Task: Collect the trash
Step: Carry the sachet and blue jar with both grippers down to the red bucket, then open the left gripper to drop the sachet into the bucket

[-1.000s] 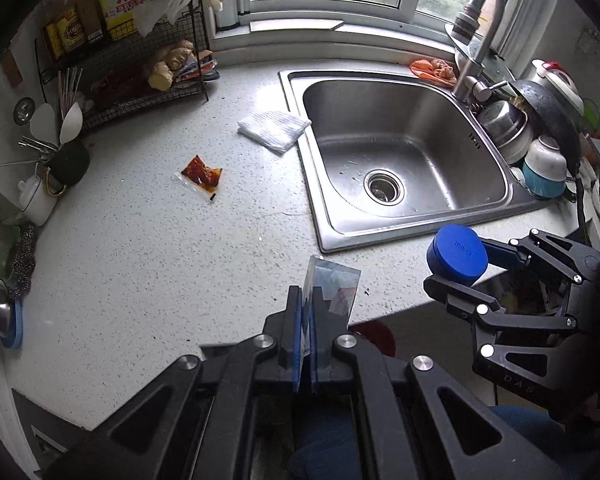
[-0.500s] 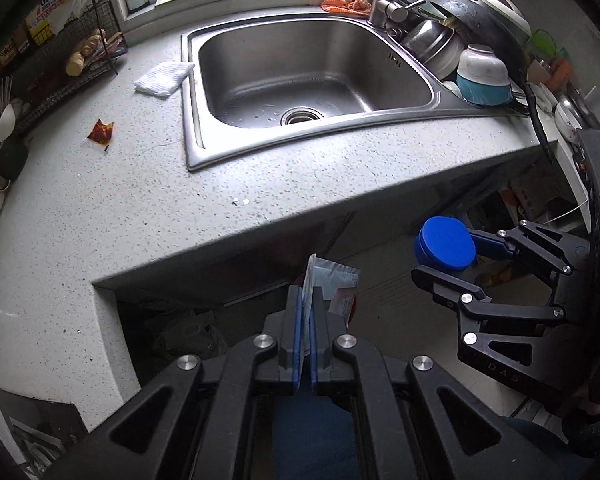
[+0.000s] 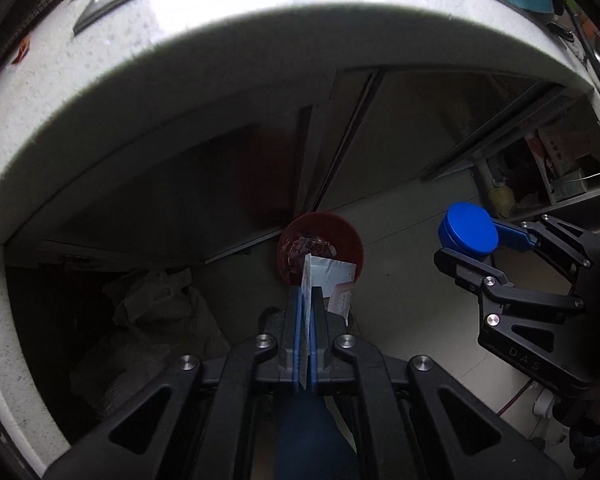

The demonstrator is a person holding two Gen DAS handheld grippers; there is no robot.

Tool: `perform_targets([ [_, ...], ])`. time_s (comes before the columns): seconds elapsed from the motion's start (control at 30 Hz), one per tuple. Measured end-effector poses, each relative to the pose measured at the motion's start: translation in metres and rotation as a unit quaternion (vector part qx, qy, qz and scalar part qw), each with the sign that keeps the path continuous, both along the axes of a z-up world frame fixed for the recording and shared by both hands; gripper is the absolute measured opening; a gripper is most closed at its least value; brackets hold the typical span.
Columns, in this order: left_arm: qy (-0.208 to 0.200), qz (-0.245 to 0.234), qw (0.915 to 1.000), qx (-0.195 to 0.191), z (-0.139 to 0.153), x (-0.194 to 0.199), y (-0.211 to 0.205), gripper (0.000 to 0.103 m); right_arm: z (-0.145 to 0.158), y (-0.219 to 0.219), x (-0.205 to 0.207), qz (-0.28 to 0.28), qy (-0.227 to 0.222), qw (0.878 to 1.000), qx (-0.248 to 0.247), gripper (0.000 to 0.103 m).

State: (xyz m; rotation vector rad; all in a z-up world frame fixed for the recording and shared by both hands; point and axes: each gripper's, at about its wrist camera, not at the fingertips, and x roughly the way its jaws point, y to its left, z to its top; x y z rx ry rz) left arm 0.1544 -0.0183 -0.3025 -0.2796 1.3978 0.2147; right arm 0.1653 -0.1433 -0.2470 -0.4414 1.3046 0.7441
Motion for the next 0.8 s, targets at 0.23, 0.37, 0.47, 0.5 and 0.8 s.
perform_targets([
  [0.23,0.02,0.001,0.9998,0.006,-0.084,0.012,-0.009,0.002,-0.087,-0.015,-0.001,-0.023,0.023,0.999,-0.012,0.043],
  [0.37,0.025,0.002,0.9997,-0.001,-0.122,0.03,-0.014,0.002,-0.122,-0.016,0.003,-0.036,0.025,0.999,-0.009,0.043],
  [0.47,0.025,-0.006,0.9997,0.005,-0.143,0.039,-0.015,0.002,-0.144,-0.022,0.009,-0.049,0.023,0.998,-0.01,0.043],
  [0.5,0.026,-0.009,0.9996,0.006,-0.149,0.04,-0.016,0.002,-0.151,-0.024,0.011,-0.052,0.023,0.998,-0.008,0.043],
  [0.8,0.029,-0.02,0.9994,0.007,-0.177,0.048,-0.012,0.002,-0.18,-0.03,0.022,-0.05,0.032,0.998,-0.015,0.043],
])
